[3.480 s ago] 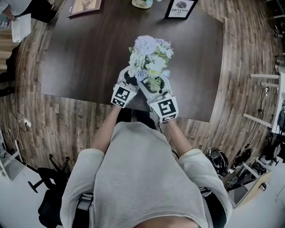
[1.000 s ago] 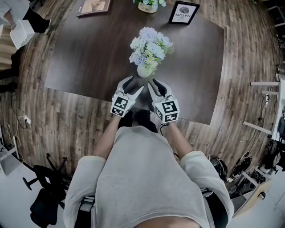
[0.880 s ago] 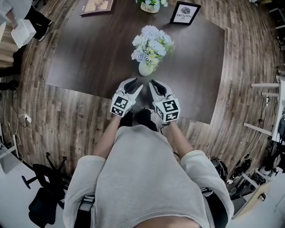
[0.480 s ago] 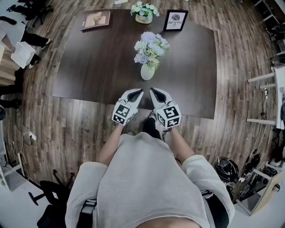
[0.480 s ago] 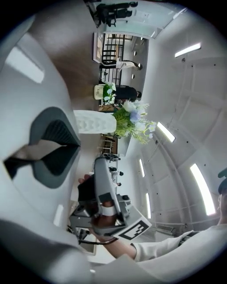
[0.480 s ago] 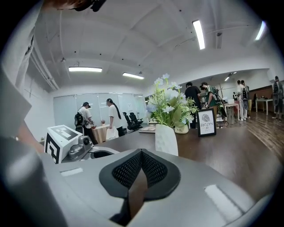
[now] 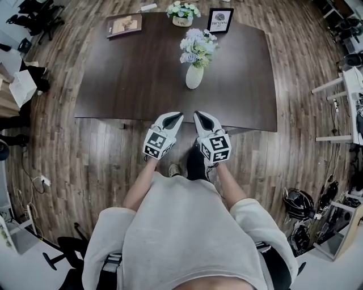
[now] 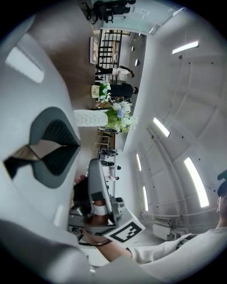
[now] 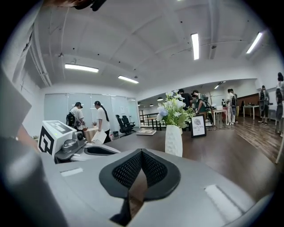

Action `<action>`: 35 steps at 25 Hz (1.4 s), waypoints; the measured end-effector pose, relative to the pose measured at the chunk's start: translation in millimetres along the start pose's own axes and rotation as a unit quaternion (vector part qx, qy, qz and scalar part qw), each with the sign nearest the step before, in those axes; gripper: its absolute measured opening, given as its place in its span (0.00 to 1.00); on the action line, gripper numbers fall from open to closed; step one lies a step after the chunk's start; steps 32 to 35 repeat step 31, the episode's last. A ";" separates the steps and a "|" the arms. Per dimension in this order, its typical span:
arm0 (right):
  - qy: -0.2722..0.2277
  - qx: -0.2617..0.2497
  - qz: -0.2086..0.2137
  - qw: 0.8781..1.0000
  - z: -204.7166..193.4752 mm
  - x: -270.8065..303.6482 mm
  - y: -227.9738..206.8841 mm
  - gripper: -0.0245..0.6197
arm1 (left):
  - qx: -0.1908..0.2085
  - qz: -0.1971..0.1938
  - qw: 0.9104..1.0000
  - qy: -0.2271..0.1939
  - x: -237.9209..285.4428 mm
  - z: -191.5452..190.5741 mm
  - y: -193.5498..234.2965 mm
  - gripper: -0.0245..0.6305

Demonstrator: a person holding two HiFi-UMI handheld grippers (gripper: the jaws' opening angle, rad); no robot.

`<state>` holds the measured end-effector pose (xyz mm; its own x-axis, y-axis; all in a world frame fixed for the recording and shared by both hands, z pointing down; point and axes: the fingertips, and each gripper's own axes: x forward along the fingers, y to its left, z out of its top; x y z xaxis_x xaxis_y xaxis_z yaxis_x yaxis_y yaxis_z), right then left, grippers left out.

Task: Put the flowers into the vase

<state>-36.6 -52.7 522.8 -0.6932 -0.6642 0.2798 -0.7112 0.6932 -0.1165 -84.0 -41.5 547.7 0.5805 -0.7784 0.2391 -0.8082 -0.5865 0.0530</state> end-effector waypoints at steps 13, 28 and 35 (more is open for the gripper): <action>-0.011 -0.003 -0.045 0.999 -11.4 -61.5 16.9 0.04 | 0.020 -0.024 0.999 -0.011 -28.7 4.7 -52.5 0.05; -0.018 -0.012 -0.041 0.999 -13.6 -87.2 22.5 0.04 | 0.028 -0.021 0.999 -0.018 -36.8 10.1 -76.3 0.05; -0.017 -0.012 -0.042 0.999 -15.2 -89.9 18.5 0.04 | 0.028 -0.022 0.999 -0.018 -33.1 10.1 -80.2 0.05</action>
